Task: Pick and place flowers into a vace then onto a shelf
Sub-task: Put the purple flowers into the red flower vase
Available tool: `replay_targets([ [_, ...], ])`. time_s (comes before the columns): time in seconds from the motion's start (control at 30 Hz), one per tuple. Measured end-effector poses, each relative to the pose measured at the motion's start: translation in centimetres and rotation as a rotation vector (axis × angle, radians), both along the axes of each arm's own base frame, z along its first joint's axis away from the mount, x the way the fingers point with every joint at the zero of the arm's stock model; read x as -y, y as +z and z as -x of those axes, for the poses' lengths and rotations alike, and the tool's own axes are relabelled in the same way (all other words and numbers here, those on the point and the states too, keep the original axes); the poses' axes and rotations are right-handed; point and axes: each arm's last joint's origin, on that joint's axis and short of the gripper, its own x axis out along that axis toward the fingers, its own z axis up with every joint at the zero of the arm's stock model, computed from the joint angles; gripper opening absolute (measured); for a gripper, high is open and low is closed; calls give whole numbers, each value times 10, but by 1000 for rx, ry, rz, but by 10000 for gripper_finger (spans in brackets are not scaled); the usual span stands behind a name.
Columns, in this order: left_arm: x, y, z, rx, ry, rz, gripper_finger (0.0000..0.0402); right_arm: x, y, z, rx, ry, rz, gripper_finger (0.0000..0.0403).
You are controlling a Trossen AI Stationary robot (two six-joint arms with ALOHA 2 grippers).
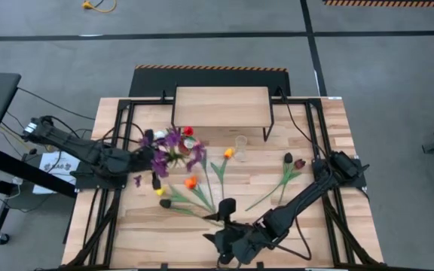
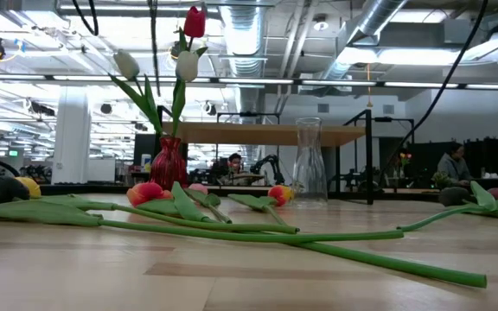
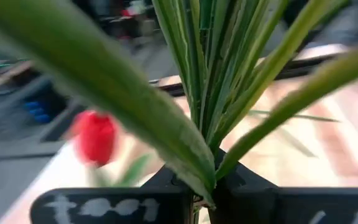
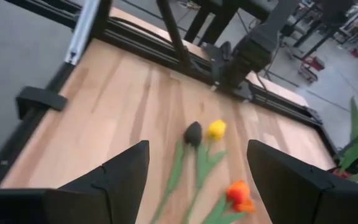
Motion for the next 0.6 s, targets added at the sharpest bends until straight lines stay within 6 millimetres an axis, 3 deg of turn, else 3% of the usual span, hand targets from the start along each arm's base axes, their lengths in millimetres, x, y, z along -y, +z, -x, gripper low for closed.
replay_targets([
  [0.27,-10,-13,5,74,308,8,0,-10,0,7,12,-9,-78,265],
  [0.6,-22,-25,-1,164,411,25,0,-17,0,13,17,-21,-145,265],
])
